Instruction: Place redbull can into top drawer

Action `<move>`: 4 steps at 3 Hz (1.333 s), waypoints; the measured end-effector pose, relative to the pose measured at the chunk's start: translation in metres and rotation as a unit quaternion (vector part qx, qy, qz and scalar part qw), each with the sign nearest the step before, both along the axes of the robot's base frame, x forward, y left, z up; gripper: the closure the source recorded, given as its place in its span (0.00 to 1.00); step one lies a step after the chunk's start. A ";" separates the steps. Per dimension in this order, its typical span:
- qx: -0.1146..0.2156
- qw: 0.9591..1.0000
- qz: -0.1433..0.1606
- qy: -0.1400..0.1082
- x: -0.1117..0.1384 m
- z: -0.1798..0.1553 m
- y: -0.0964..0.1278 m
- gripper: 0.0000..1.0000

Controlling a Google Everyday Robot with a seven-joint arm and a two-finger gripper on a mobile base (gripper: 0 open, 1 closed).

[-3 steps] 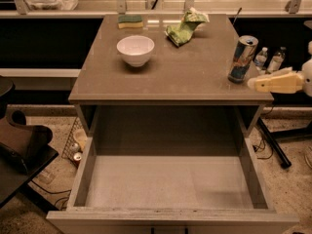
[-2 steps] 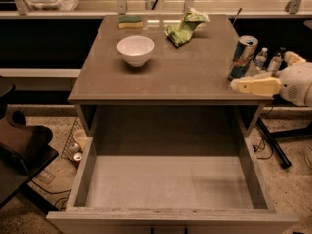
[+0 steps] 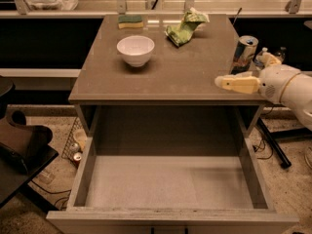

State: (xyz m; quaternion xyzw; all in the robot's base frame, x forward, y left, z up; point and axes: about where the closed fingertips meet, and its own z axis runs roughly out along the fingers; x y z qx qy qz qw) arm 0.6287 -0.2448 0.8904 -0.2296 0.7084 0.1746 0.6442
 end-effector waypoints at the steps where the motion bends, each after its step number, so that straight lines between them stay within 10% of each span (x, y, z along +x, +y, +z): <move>1: 0.011 1.000 0.019 -0.019 0.022 -0.003 0.012 0.00; 4: 0.009 0.998 0.038 -0.040 0.051 -0.001 0.025 0.72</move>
Offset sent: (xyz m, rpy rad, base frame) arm 0.0814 0.0236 -0.0046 0.0031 -0.1196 0.0976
